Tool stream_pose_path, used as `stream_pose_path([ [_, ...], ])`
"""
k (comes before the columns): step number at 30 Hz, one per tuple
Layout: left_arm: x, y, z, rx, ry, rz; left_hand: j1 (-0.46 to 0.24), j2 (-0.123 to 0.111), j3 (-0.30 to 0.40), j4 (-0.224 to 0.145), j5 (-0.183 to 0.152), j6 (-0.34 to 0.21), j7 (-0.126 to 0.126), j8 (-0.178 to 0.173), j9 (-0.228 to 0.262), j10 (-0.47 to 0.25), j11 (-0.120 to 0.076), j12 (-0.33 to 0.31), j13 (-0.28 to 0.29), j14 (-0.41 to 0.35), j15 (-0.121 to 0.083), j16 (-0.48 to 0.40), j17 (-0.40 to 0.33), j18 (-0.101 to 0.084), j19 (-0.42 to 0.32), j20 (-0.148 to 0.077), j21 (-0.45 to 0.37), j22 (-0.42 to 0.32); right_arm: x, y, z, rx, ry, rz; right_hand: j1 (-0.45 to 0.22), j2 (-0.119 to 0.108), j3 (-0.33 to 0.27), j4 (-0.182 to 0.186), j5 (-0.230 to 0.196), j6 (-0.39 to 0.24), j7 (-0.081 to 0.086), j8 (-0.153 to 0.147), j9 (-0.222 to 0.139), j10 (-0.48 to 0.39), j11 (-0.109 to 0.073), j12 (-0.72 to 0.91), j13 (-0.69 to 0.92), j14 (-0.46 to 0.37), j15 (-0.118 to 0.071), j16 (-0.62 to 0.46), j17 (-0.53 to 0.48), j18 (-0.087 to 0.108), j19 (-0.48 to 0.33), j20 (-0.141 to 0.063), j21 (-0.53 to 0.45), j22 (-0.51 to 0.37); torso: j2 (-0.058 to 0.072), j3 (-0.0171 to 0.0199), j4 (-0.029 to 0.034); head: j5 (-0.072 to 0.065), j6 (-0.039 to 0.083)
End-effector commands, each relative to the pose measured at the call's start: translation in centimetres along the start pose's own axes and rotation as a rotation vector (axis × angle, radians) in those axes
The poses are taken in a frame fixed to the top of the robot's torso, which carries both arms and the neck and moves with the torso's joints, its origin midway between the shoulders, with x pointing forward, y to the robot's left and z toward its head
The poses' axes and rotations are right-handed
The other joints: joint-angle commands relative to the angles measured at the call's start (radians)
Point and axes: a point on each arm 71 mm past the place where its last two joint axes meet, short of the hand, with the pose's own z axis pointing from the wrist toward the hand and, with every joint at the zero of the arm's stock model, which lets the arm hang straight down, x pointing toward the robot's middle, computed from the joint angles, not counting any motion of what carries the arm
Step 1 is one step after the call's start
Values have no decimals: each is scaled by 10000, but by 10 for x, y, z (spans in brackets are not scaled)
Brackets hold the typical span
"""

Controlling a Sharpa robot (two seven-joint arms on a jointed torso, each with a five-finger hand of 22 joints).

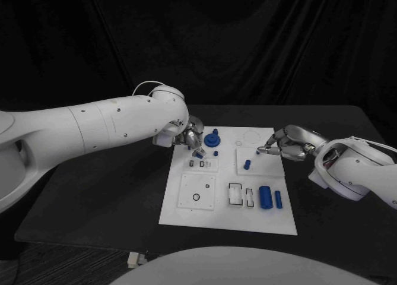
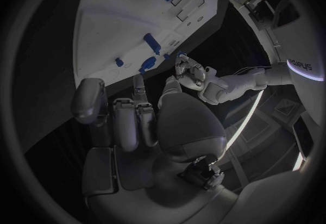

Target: Assemble the parts on the task board

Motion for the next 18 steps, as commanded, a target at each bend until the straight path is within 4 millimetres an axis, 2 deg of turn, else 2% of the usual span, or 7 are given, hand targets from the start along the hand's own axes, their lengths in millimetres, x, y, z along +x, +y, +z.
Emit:
stream_pose_path([
  [1,6,-1,5,-271,789,-914,-53,-83,817,-893,108,239,-173,-87,-25,306,-24,88,1704,991,-37,41,2561,-46,295,-30,36,2200,1,-1,0,165,94,-26,32,47,-48,-4,69,-8,-56,42,10,890,-62,-61,2374,640,-68,-26,902,50,-34,-5,-49,1050,6,1,29,21,0],
  [4,8,-2,9,-474,800,-1087,-129,-24,842,-922,190,271,-175,-131,-66,326,-27,104,1714,993,-46,43,2561,-46,302,-40,41,2199,2,-1,0,164,102,-27,32,47,-48,-4,69,-8,-56,42,10,890,-62,-61,2374,640,-68,-26,902,50,-34,-5,-49,1050,-11,4,24,44,0],
  [8,12,-3,14,-848,795,-1248,-177,-44,856,-1052,299,229,-162,-241,-135,326,-26,88,1702,976,-54,2,2531,-29,274,-51,-26,2176,1,-1,0,174,99,-27,32,47,-48,-4,69,-8,-56,42,10,890,-62,-61,2374,640,-68,-26,902,50,-34,-5,-49,1050,-13,0,23,3,0],
  [18,21,2,21,-1670,876,-1424,-305,-27,771,-1176,454,214,-147,-393,-238,316,-20,38,1662,960,-59,-43,2497,-18,267,-60,-66,2159,1,-2,0,180,98,-29,52,55,-45,-6,71,-10,-55,42,12,879,-62,-70,2361,632,-67,-41,876,51,-40,-4,-64,1047,-23,1,8,81,0],
])
